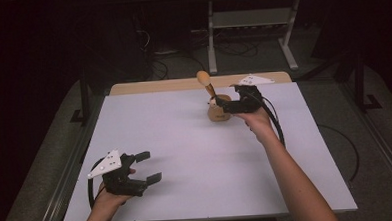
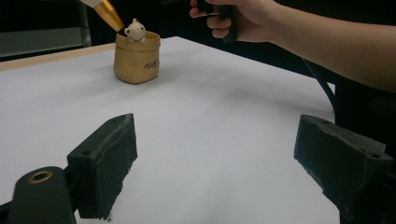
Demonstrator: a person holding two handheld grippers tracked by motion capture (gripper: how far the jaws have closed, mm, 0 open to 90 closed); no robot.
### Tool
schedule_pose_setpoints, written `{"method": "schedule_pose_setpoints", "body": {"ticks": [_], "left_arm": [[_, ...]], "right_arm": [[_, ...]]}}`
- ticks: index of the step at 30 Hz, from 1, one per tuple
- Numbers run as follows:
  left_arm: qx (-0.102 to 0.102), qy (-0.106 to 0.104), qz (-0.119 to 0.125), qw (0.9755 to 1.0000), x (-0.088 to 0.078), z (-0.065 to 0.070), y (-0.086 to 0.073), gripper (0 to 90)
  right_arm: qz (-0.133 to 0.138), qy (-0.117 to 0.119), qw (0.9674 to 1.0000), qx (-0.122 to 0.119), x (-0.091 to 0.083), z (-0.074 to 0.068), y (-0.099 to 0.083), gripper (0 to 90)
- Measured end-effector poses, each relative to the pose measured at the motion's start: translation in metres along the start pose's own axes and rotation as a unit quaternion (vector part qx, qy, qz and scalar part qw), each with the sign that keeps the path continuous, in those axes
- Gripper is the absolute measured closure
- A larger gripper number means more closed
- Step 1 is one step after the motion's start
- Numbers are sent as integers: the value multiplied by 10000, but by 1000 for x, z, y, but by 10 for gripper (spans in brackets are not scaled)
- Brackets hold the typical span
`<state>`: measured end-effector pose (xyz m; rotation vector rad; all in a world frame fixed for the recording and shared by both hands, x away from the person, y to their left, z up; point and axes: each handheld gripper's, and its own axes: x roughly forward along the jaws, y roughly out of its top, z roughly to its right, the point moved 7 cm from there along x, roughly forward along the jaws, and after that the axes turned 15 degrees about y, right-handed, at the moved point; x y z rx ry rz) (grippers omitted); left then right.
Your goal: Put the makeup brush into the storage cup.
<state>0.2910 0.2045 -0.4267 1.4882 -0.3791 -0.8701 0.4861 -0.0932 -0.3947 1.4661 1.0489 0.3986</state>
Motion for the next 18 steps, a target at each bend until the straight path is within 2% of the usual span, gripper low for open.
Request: {"method": "schedule_pose_setpoints", "body": {"ticks": [5,18], "left_arm": [[-23,6,-13,10000,-1,-1,-1,128],[-34,24,-6,10000,-2,-3,-2,128]], "right_arm": [[16,21,10000,-5,-3,-1,-2,71],[89,192,9997,-94,-22,-15,-11,60]]}}
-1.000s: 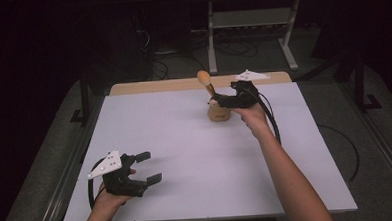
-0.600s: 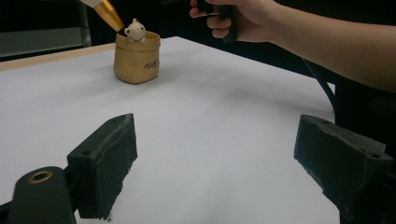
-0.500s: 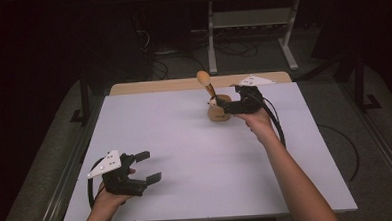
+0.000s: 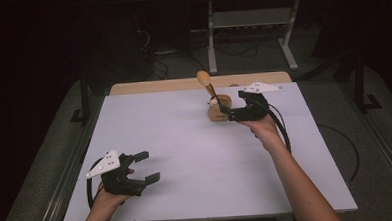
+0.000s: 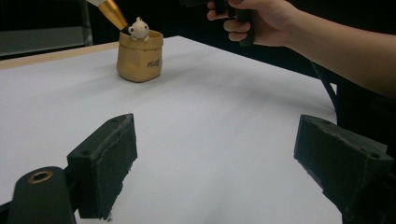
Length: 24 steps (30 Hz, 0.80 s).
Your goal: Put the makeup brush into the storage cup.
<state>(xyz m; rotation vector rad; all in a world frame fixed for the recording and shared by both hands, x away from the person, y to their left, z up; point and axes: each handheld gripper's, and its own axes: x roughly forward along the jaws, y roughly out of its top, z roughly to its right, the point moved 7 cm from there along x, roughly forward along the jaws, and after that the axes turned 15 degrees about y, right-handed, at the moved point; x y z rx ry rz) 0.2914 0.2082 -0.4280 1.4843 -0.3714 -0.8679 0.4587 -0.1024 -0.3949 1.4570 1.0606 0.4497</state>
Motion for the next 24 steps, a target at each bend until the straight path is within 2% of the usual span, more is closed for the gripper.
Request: {"method": "schedule_pose_setpoints", "body": {"ticks": [1,9,15,24], "left_arm": [[21,2,-4,10000,0,0,0,128],[49,-20,17,10000,1,1,0,128],[4,25,-2,10000,0,1,1,128],[40,38,-31,10000,-1,-2,0,128]], "right_arm": [[12,31,10000,43,-1,-1,-1,59],[-6,114,9999,-92,-11,-13,-11,50],[14,205,9997,-146,-17,-23,-18,48],[93,211,9996,-191,-31,-30,-23,45]]}}
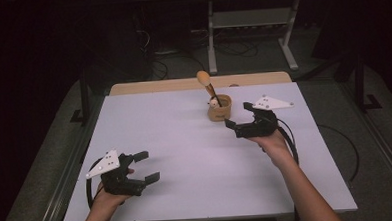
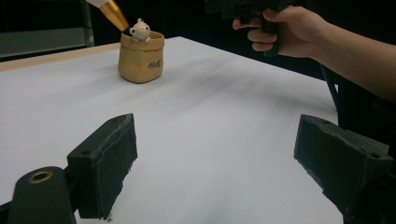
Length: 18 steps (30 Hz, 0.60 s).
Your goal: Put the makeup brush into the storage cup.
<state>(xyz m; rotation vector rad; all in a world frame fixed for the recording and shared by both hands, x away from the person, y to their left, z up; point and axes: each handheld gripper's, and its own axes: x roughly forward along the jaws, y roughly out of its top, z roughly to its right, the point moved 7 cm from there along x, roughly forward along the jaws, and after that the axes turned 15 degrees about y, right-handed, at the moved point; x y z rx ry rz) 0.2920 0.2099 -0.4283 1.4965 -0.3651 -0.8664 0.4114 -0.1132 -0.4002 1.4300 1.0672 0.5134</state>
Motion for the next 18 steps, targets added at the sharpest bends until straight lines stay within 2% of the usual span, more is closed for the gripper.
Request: {"method": "schedule_pose_setpoints", "body": {"ticks": [4,10,18], "left_arm": [[10,19,-2,10000,-1,0,0,128],[30,30,-21,10000,-1,-1,-1,128],[17,53,-22,10000,-2,-3,-1,129]], "right_arm": [[-94,-11,10000,28,-5,-2,-6,41],[19,-27,10000,20,-16,-4,-9,42],[-52,-64,10000,50,-25,-7,-15,40]]}}
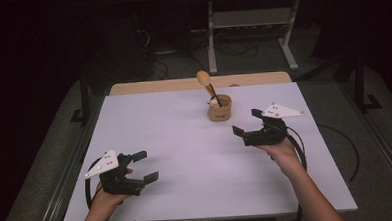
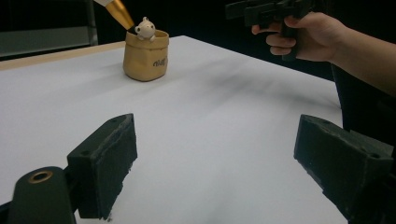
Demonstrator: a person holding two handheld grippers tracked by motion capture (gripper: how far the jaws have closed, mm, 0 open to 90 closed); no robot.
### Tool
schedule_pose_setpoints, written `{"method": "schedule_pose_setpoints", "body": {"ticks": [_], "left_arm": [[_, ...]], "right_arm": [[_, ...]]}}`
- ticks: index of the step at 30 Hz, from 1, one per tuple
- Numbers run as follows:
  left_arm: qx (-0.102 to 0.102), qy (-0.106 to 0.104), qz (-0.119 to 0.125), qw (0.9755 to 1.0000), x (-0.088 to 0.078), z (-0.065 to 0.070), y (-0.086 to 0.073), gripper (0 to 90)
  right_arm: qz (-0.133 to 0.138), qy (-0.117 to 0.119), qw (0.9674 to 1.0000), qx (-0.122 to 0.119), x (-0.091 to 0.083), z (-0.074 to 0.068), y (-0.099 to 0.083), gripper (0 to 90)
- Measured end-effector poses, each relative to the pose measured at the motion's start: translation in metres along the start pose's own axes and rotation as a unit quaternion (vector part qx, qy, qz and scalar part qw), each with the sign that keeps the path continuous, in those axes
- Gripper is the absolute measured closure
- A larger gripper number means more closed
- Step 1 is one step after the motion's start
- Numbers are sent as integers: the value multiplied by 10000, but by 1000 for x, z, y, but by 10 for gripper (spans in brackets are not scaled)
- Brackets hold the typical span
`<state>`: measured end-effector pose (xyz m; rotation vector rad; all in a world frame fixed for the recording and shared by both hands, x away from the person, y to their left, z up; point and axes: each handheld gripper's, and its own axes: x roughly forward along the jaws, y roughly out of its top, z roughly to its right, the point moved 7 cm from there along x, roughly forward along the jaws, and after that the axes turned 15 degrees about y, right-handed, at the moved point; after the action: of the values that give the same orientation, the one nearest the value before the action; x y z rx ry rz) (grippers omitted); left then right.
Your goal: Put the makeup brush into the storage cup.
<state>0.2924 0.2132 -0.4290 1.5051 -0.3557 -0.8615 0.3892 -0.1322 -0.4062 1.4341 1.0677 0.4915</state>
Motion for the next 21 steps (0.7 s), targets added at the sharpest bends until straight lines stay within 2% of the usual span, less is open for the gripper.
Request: {"method": "schedule_pose_setpoints", "body": {"ticks": [2,3,9,11,15,21], "left_arm": [[-16,-10,13,10000,1,1,0,128],[-14,-12,8,10000,1,1,0,128],[-10,-1,3,10000,1,1,-1,128],[2,2,9,10000,0,1,0,128],[-9,7,4,10000,0,0,0,128],[-8,18,8,10000,0,0,0,128]], "right_arm": [[5,-2,10000,-15,-3,-2,0,40],[93,4,9999,-48,-5,-4,0,40],[16,24,10000,-35,-15,-9,-9,36],[74,-12,9999,-75,-20,-10,-10,37],[113,-42,9999,-10,-29,-12,-16,37],[102,-91,9999,-33,-38,-15,-24,36]]}}
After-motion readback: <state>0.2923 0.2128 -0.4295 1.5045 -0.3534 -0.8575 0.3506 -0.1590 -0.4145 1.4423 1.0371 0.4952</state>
